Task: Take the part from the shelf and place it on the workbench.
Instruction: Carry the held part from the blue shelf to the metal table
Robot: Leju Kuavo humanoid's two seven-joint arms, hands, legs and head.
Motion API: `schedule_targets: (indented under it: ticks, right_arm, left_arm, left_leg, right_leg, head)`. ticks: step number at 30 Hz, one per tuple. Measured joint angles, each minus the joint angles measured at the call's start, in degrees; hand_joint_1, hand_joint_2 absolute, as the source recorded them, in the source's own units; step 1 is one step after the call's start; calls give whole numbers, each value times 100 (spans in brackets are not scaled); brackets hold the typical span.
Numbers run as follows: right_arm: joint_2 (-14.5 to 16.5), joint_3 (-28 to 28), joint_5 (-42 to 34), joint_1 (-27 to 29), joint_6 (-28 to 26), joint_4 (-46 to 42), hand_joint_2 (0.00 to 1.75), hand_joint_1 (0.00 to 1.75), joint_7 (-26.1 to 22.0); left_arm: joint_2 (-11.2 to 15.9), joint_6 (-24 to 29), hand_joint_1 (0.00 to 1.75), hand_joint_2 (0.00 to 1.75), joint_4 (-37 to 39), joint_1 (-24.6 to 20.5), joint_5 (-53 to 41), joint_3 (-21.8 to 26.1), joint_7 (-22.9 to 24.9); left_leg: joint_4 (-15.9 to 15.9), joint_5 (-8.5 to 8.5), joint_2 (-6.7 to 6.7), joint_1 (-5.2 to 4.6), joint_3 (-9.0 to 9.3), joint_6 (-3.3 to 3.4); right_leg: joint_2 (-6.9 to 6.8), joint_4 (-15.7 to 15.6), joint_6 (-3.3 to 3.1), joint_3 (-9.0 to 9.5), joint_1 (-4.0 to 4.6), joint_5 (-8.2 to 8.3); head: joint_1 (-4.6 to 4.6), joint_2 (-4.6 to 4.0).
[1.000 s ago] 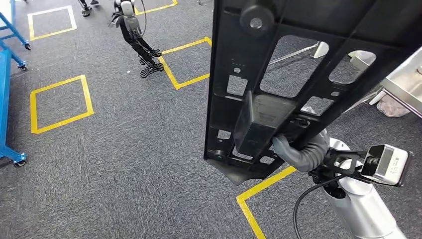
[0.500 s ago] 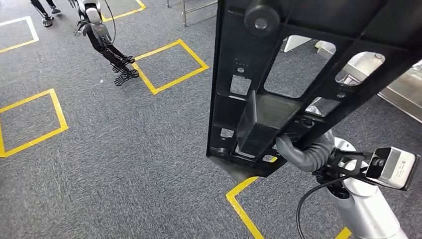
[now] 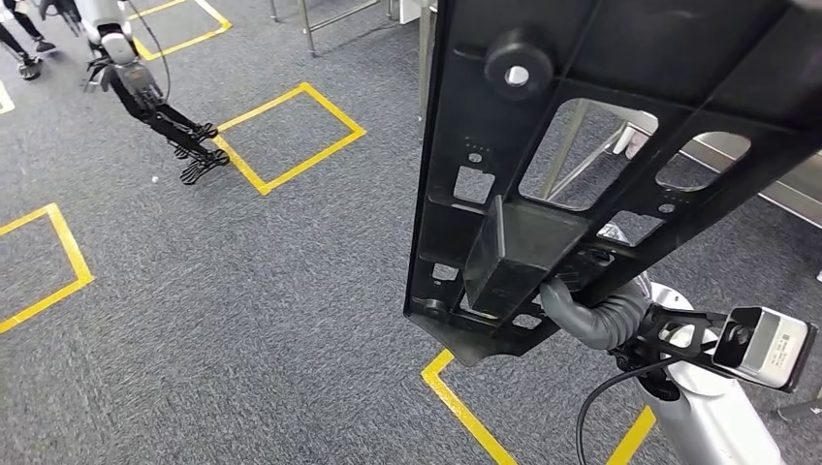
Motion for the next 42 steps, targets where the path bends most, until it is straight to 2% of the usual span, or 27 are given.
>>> schedule_targets:
  ticks: [2, 4, 5, 6, 7, 8, 10, 12, 14, 16, 17, 19, 20, 21, 22, 23, 25, 27, 29, 31, 33, 35, 36, 37, 38, 40, 42]
  right_arm:
    - [33, 14, 1, -81, 2, 4, 175, 175, 74]
    - [81, 32, -26, -187, 2, 18, 175, 175, 184]
    - [108, 42, -43, -228, 2, 29, 175, 175, 232]
    - [135, 53, -56, -263, 3, 39, 175, 175, 271]
    - [159, 65, -65, -295, 4, 48, 175, 175, 299]
    - [181, 75, -71, -329, 7, 52, 175, 175, 317]
    - [229, 90, -83, -406, 14, 55, 175, 175, 338]
    - [269, 97, -94, -469, 19, 57, 175, 175, 370]
    - [287, 101, -98, -494, 20, 59, 175, 175, 402]
    - [302, 102, -98, -513, 15, 61, 175, 175, 411]
    - [310, 104, -98, -527, 10, 65, 175, 175, 409]
    - [326, 116, -91, -544, 0, 83, 175, 175, 406]
    - [337, 125, -83, -540, -3, 96, 175, 175, 403]
    - [348, 134, -73, -534, -4, 111, 175, 175, 399]
    - [356, 141, -63, -530, -6, 126, 175, 175, 394]
    - [363, 145, -56, -529, -7, 138, 175, 175, 388]
    - [369, 148, -50, -538, -9, 154, 175, 175, 377]
    - [378, 149, -48, -549, -13, 163, 175, 175, 371]
    - [387, 151, -44, -551, -15, 177, 175, 175, 368]
    - [399, 153, -40, -553, -15, 188, 175, 175, 366]
    - [413, 160, -38, -558, -21, 198, 175, 175, 348]
    - [418, 176, -35, -554, -34, 220, 175, 175, 317]
    - [419, 188, -33, -547, -45, 233, 175, 175, 303]
    - [422, 201, -30, -541, -57, 243, 175, 175, 293]
    - [427, 214, -25, -537, -74, 250, 175, 175, 285]
    - [443, 235, -13, -535, -104, 256, 175, 175, 276]
    - [457, 250, -3, -539, -116, 258, 175, 175, 271]
  left_arm:
    - [-2, -25, 0, 0, -1, 2, -14, 0, -44]
    - [1, -38, 0, 0, -1, 5, -38, -1, -64]
    - [2, -38, 0, 0, -1, 5, -49, -1, -61]
    - [2, -38, 0, 0, -1, 5, -54, -1, -56]
    - [2, -36, 0, 0, -1, 5, -55, -1, -44]
    - [2, -32, 0, 0, -1, 5, -56, -1, -30]
    - [8, -19, 0, 0, 0, 5, -56, -1, 3]
    - [16, -8, 0, 0, 0, -1, -56, -1, 25]
    - [19, -3, 0, 0, -1, -16, -56, -1, 36]
    - [16, 0, 0, 0, -1, -27, -56, -1, 36]
    - [15, 0, 0, 0, -1, -28, -56, -1, 33]
    - [16, 1, 0, 0, -1, -23, -58, -1, 27]
    - [17, 1, 0, 0, -1, -18, -60, -1, 23]
    - [18, 0, 0, 0, -1, -15, -62, -1, 19]
    - [17, 0, 0, 0, -1, -14, -64, -1, 15]
    - [17, 0, 0, 0, -1, -16, -67, -1, 10]
    - [16, -1, 0, 0, -1, -24, -72, -1, 0]
    - [16, -1, 0, 0, -1, -25, -74, -1, -6]
    - [16, -1, 0, 0, -1, -31, -75, -1, -8]
    - [16, -1, 0, 0, -1, -39, -78, -1, -11]
    - [17, -2, 0, 0, -1, -30, -93, -2, -14]
    - [19, -3, 0, 0, -1, -19, -106, -3, -16]
    - [20, -3, 0, 0, -1, -16, -107, -3, -16]
    - [21, -3, 0, 0, -1, -13, -107, -3, -17]
    - [22, -5, 0, 0, -1, -9, -107, -3, -18]
    - [30, -8, 0, 0, -1, -3, -107, -3, -21]
    - [37, -10, 0, 0, -1, -10, -107, -3, -25]
  left_leg:
    - [408, -276, -198, 24, -163, -57]
    - [1218, -661, -377, 36, -522, -84]
    - [1558, -766, -403, 38, -683, -88]
    - [1705, -757, -413, 38, -760, -83]
    - [1610, -632, -420, 38, -728, -71]
    - [1297, -422, -447, 39, -594, -52]
    - [458, -40, -642, 46, -234, -2]
    - [35, 76, -795, 47, -56, 37]
    - [-6, 84, -740, 43, -47, 83]
    - [-68, 127, -631, 56, -33, 164]
    - [-99, 147, -572, 63, -29, 199]
    - [-109, 155, -467, 51, -35, 232]
    - [-103, 151, -412, 44, -41, 236]
    - [-96, 146, -357, 38, -44, 238]
    - [-88, 139, -304, 36, -44, 236]
    - [-81, 129, -255, 35, -38, 230]
    - [-68, 104, -176, 19, -18, 201]
    - [-58, 84, -109, -2, -6, 154]
    - [-60, 76, -32, -10, 4, 96]
    - [73, -21, -93, -1, -33, 37]
    - [613, -341, -299, 17, -248, -7]
    - [1411, -706, -409, 26, -603, -35]
    - [1666, -769, -418, 32, -732, -46]
    - [1705, -710, -420, 40, -764, -51]
    - [1505, -540, -430, 51, -687, -52]
    - [707, -119, -570, 83, -340, -46]
    - [161, 51, -732, 104, -105, -21]
  right_leg:
    - [89, -26, -61, 7, -23, 27]
    - [184, -22, -86, 2, -17, 34]
    - [240, -19, -91, 2, -11, 36]
    - [298, -15, -92, 4, -7, 37]
    - [360, -10, -92, 8, -4, 37]
    - [420, -3, -89, 14, -3, 36]
    - [535, 16, -69, 4, -2, 33]
    - [632, 29, -13, -39, -8, 49]
    - [721, 20, 63, -75, -21, 78]
    - [613, 144, 114, -143, -12, -21]
    - [491, 370, 132, -247, -4, -165]
    - [262, 1125, 158, -587, -17, -556]
    - [223, 1483, 174, -749, -29, -692]
    - [206, 1669, 186, -826, -40, -725]
    - [190, 1628, 193, -792, -48, -649]
    - [156, 1342, 190, -636, -51, -478]
    - [-10, 479, 154, -174, -22, -129]
    - [-111, 8, 102, 59, 24, -9]
    - [-36, -31, 56, 48, 38, -6]
    - [47, -70, 2, 55, 4, 26]
    - [119, -102, -39, 72, -29, 51]
    - [210, -95, -53, 66, -30, 55]
    - [264, -88, -54, 64, -30, 55]
    - [323, -77, -52, 63, -32, 54]
    - [384, -61, -44, 65, -37, 48]
    - [504, -15, -5, 57, -43, 24]
    - [608, 41, 57, 8, -40, 11]
  head:
    - [-13, 0]
    - [-26, -1]
    - [-26, -1]
    - [-28, -1]
    - [-29, -1]
    - [-28, -1]
    - [-27, -1]
    - [-26, -1]
    - [-26, -1]
    - [-8, -1]
    - [9, -1]
    - [42, -1]
    - [44, -1]
    - [44, -1]
    - [44, -1]
    - [45, -1]
    - [44, -1]
    - [41, -1]
    - [40, 0]
    - [36, 0]
    - [26, -1]
    - [20, -1]
    - [20, -1]
    - [19, -1]
    - [19, -1]
    - [18, -1]
    - [21, -1]
